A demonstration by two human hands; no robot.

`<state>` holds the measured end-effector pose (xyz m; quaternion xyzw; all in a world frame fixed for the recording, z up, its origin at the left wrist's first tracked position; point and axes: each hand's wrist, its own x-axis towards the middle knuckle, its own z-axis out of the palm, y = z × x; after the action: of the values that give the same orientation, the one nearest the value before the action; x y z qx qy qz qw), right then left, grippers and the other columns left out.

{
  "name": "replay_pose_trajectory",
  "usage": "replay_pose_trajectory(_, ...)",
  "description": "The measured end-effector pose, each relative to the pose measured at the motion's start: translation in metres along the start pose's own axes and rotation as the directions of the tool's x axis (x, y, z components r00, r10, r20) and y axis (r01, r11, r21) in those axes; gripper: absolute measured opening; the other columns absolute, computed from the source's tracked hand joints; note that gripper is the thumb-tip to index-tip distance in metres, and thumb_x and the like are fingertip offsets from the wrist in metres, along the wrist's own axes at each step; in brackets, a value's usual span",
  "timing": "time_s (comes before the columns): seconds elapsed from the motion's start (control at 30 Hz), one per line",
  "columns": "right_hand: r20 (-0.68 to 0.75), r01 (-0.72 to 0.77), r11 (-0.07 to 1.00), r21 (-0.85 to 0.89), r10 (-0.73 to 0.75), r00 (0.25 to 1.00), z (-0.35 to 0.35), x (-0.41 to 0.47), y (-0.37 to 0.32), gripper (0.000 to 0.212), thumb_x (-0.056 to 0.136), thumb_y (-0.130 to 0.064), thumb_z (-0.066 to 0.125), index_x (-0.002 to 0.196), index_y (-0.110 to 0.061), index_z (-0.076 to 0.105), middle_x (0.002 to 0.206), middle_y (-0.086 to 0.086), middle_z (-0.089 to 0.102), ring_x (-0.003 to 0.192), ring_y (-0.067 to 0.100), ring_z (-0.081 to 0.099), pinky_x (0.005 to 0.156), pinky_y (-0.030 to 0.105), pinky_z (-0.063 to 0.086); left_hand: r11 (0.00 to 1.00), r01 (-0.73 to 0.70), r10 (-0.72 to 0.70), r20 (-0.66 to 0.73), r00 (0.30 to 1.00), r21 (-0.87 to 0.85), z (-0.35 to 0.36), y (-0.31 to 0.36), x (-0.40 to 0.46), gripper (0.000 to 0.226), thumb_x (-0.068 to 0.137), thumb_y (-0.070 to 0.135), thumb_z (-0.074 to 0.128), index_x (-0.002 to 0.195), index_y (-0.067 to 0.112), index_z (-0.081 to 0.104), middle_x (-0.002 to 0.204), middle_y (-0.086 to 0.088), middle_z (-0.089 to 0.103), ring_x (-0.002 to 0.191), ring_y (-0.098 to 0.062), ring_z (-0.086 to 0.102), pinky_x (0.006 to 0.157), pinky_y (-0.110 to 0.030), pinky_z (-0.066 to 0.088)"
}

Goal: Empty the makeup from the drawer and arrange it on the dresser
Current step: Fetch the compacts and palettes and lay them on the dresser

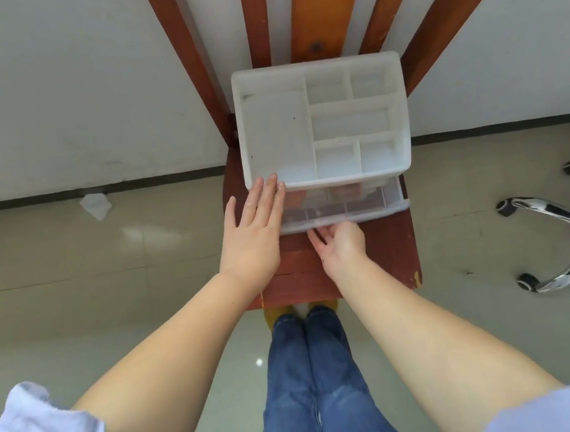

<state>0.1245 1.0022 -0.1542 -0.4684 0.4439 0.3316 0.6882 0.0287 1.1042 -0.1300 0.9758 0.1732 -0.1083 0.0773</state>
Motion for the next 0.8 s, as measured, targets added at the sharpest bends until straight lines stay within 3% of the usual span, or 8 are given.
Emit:
replay_pose_trajectory(0.1,-0.018,-0.038,0.999,0.032,0.039,0.999,-0.032,-0.013,0.022,0.036,0.094,0.004,0.031,0.125,-0.004,0.047,0.100,0.015,0.058,0.083,0.023,0.061,0.069,0.035,0.055,1.000,0.017,-0.017,0.008,1.000,-0.013,-0.002,0.003,0.000,0.079,0.082,0.001,0.031,0.145,0.013,-0.016,0.157,-0.004,-0.011,0.144,-0.020,-0.014,0.114,-0.046,-0.003)
replay_pose_trajectory(0.23,-0.008,-0.087,0.996,0.019,0.087,0.996,-0.056,-0.025,0.031,0.047,0.090,0.012,0.021,0.130,-0.003,0.040,0.119,0.022,0.053,0.096,0.029,0.059,0.085,0.042,0.050,1.000,0.013,-0.013,0.014,1.000,0.003,-0.004,0.004,-0.001,0.083,0.080,-0.001,0.034,0.144,0.013,-0.018,0.157,-0.004,-0.011,0.144,-0.021,-0.012,0.114,-0.046,-0.005)
replay_pose_trajectory(0.33,0.077,-0.139,0.941,-0.307,0.171,0.982,-0.058,-0.041,0.014,0.033,0.097,0.005,0.024,0.123,-0.001,0.042,0.117,0.023,0.057,0.099,0.031,0.061,0.086,0.040,0.051,0.999,-0.035,0.036,-0.055,0.998,0.020,-0.008,0.001,-0.003,0.083,0.078,-0.001,0.045,0.148,0.010,0.001,0.158,-0.009,0.004,0.145,-0.025,0.005,0.114,-0.049,0.002)
replay_pose_trajectory(0.43,0.218,0.064,0.502,-0.863,0.255,0.942,-0.058,-0.062,-0.025,0.022,0.099,-0.010,0.037,0.103,-0.005,0.058,0.098,0.014,0.069,0.079,0.017,0.070,0.069,0.025,0.058,0.950,-0.311,0.313,-0.112,0.943,0.033,-0.003,0.001,-0.007,0.068,0.073,-0.002,0.053,0.139,0.006,0.040,0.145,-0.014,0.040,0.133,-0.029,0.040,0.111,-0.047,0.024)
replay_pose_trajectory(0.5,0.351,0.320,0.206,-0.925,0.134,0.927,-0.054,-0.065,-0.052,0.021,0.097,-0.013,0.041,0.090,-0.013,0.061,0.092,0.009,0.072,0.066,0.004,0.067,0.059,0.016,0.054,0.922,-0.387,0.386,-0.011,0.922,-0.028,0.002,0.003,-0.003,0.058,0.080,-0.001,0.054,0.137,0.008,0.043,0.139,-0.014,0.046,0.128,-0.031,0.044,0.110,-0.042,0.029)
replay_pose_trajectory(0.6,0.633,0.536,-0.399,-0.744,-0.164,0.756,-0.040,-0.045,-0.081,0.014,0.093,-0.021,0.050,0.104,-0.017,0.059,0.106,-0.001,0.064,0.085,0.008,0.059,0.070,0.021,0.047,0.966,-0.254,0.244,0.178,0.953,0.037,0.009,0.011,0.021,0.063,0.091,0.013,0.051,0.147,0.015,0.022,0.150,-0.012,0.029,0.138,-0.029,0.025,0.115,-0.040,0.015)
replay_pose_trajectory(0.67,0.711,0.476,-0.718,-0.508,-0.038,0.702,-0.033,-0.021,-0.084,0.034,0.090,-0.026,0.057,0.121,-0.014,0.049,0.124,0.006,0.049,0.112,0.023,0.048,0.093,0.034,0.041,0.968,-0.212,0.176,0.242,0.954,0.131,0.010,0.017,0.039,0.069,0.091,0.022,0.052,0.148,0.016,0.013,0.152,-0.012,0.022,0.141,-0.031,0.018,0.115,-0.043,0.011)
replay_pose_trajectory(0.8,0.765,0.368,-0.903,-0.221,0.074,0.639,-0.031,0.010,-0.073,0.053,0.084,-0.033,0.064,0.127,-0.014,0.040,0.135,0.014,0.040,0.125,0.033,0.036,0.101,0.044,0.032,0.957,-0.212,0.154,0.273,0.950,0.199,0.008,0.024,0.056,0.075,0.089,0.023,0.055,0.148,0.012,0.011,0.148,-0.011,0.028,0.135,-0.034,0.027,0.111,-0.044,0.022)
